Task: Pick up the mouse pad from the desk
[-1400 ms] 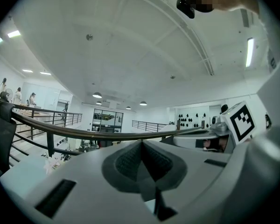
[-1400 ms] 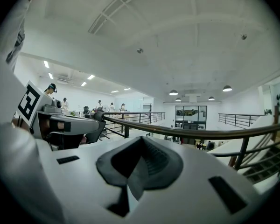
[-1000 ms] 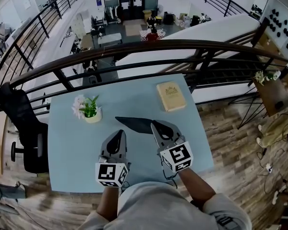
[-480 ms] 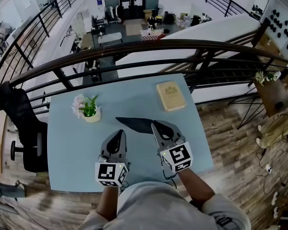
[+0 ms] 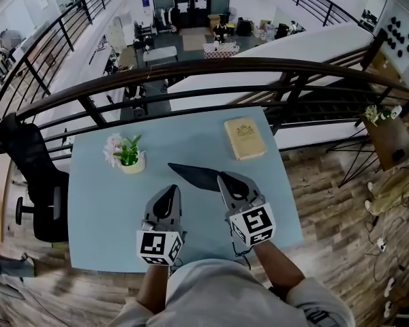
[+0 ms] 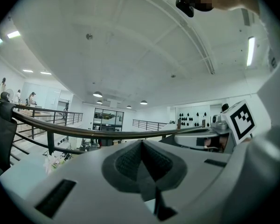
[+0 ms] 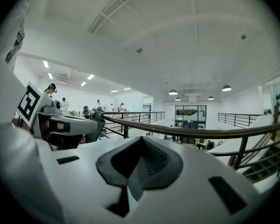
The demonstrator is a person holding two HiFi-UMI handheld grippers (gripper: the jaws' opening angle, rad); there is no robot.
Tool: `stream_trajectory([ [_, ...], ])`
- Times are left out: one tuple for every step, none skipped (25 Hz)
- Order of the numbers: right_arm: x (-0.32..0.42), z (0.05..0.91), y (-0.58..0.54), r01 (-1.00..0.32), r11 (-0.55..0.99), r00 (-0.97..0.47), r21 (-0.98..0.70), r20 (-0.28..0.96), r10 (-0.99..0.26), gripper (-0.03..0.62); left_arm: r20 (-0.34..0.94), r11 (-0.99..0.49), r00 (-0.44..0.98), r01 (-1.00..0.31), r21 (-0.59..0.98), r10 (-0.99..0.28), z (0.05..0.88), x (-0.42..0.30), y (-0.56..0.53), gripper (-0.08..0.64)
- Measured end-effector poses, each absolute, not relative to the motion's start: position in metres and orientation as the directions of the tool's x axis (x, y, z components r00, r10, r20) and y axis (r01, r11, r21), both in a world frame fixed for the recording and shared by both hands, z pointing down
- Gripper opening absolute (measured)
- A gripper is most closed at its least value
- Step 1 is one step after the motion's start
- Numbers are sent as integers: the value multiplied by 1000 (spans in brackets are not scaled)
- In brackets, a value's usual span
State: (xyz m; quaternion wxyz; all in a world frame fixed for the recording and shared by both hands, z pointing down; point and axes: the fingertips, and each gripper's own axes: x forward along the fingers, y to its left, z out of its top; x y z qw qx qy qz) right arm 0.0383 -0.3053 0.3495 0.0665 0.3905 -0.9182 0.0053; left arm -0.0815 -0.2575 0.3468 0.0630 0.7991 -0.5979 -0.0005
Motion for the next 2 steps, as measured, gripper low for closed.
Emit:
stream_trajectory([
  [39,349,-305,-719,694,-685,40,127,-718,14,76,-279,287,-955,102,-955,347,-80,-257,12],
  [41,349,-305,-721,692,-684,39,127,-719,14,78,-280,289,-954,102,-954,346,-79,-257,12],
])
